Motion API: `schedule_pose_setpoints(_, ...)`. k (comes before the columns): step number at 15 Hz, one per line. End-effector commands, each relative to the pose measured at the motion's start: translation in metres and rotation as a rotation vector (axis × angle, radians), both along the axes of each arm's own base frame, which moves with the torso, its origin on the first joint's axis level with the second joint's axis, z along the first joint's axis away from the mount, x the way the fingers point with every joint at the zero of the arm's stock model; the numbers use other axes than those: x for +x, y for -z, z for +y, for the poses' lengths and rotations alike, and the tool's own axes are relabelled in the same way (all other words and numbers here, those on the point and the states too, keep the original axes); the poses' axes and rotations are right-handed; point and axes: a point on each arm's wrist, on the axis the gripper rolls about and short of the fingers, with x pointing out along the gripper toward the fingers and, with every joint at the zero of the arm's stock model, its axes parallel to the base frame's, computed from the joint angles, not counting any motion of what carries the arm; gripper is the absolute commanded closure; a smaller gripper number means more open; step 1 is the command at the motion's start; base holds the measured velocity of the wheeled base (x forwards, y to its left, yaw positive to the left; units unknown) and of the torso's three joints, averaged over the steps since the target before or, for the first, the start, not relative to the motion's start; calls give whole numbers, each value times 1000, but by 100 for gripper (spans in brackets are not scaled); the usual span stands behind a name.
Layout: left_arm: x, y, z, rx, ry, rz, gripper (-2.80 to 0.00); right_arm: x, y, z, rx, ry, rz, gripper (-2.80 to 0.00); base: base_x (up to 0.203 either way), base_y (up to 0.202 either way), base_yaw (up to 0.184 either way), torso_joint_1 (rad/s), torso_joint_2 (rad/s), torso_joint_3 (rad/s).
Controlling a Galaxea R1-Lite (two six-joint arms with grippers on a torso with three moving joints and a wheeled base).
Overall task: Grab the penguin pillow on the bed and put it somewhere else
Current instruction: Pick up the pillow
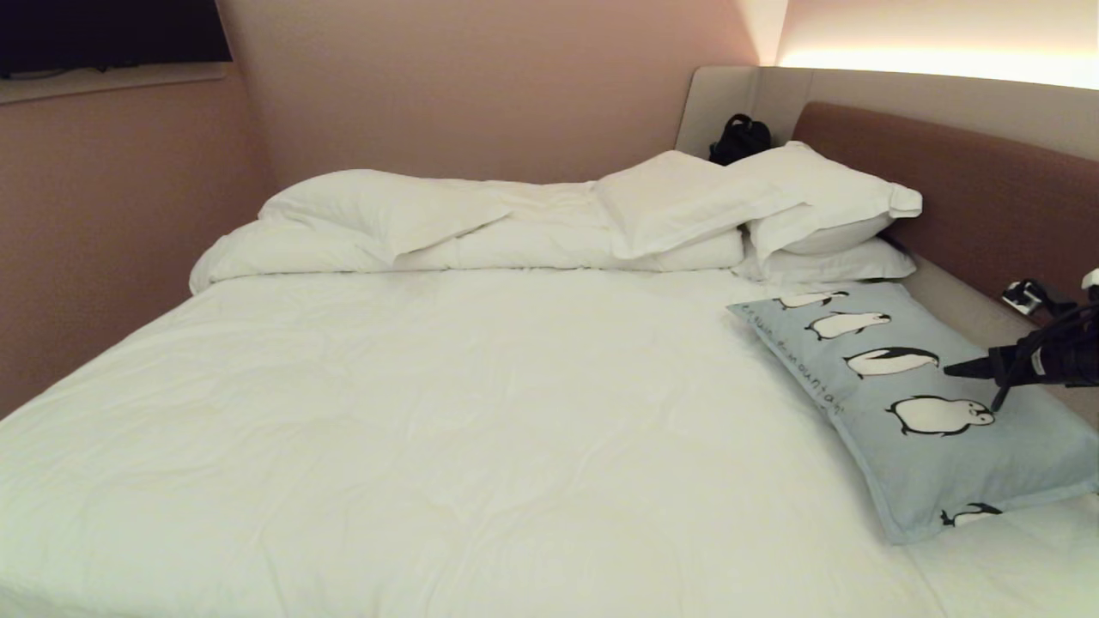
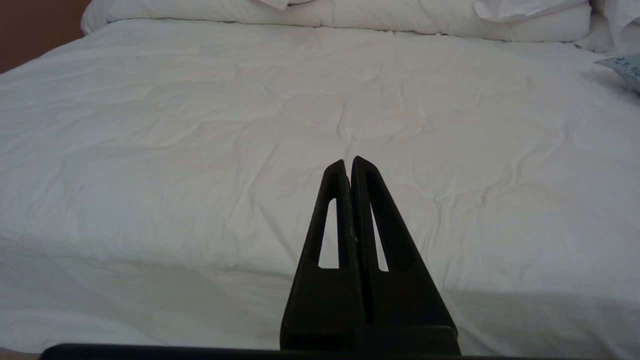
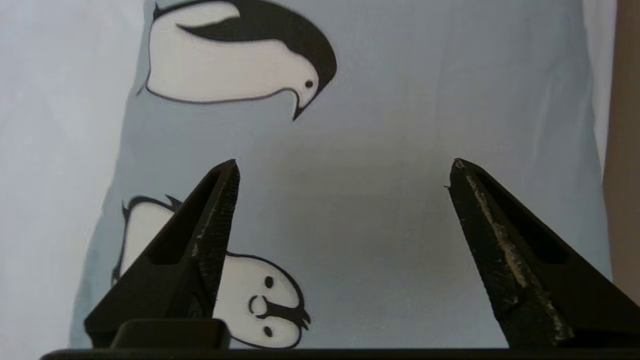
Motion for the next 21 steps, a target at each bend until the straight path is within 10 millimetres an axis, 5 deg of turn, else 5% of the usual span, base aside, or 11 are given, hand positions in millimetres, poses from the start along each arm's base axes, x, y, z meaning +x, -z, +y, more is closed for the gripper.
schedule_pose_setpoints(1, 0, 0, 0, -1, -1, -2, 0, 2, 9, -1, 18, -43, 0, -280, 0, 0, 0, 0, 0, 0)
schedule_pose_setpoints(5, 0, 0, 0, -1, -1, -2, 0, 10, 20, -6, 18, -58, -3, -280, 0, 0, 0, 0, 0, 0)
schedule_pose_setpoints(11, 0, 0, 0, -1, -1, 0, 0, 18, 72, -16, -21, -94, 83, -280, 0, 0, 0, 0, 0, 0)
schedule_pose_setpoints(21, 0, 0, 0, -1, -1, -2, 0, 31, 123, -14, -40, -85, 154, -280, 0, 0, 0, 0, 0, 0)
